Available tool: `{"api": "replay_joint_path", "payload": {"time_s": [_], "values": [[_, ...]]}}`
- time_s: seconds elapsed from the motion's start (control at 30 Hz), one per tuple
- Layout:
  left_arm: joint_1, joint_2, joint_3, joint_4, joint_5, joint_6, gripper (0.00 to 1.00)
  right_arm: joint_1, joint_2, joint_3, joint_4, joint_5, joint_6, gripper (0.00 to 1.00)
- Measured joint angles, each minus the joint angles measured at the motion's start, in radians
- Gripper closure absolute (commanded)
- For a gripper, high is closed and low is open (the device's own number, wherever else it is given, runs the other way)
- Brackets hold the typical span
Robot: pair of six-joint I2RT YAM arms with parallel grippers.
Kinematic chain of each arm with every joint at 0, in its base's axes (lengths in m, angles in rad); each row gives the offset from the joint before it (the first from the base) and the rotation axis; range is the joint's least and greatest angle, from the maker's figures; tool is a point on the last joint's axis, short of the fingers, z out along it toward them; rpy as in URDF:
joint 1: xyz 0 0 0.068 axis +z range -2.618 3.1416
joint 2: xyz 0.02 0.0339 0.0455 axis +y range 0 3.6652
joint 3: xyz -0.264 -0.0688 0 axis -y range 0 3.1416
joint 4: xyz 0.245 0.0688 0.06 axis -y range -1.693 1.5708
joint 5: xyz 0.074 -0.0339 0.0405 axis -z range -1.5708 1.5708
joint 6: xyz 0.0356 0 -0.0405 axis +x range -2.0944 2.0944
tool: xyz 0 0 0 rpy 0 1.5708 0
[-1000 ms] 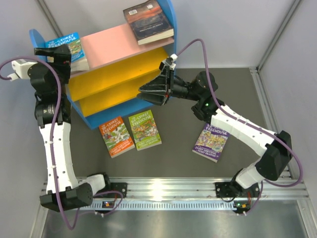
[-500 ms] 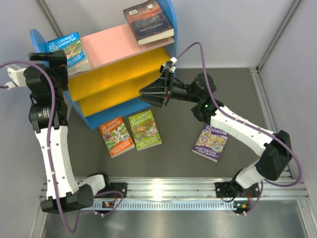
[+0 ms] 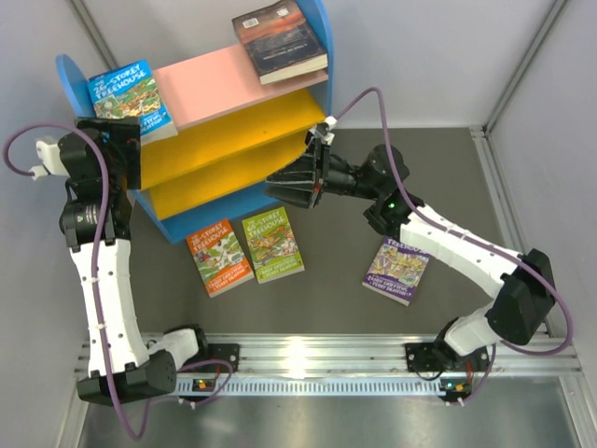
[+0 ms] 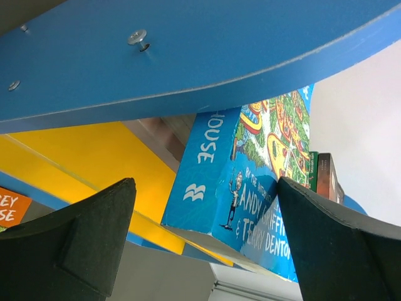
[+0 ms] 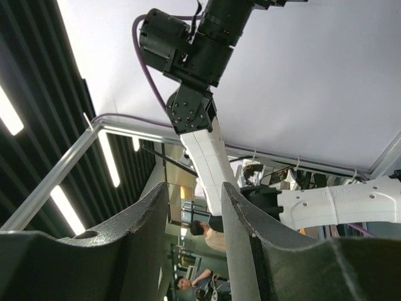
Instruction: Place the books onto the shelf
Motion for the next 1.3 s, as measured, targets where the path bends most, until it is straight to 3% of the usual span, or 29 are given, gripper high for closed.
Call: {"api": "replay_joint_path", "payload": {"time_s": [0.5,1.3], "values": [[0.000,0.004,0.000,0.005,0.014,-0.046,0.01,0.000,-0.041,-0.026,-0.009,0.008,-0.015,0.65],[0.000,-0.006,0.000,0.073,0.105,0.004,0.01,0.000,-0.115,-0.110,-0.045,0.039,-0.047,0.66]]}}
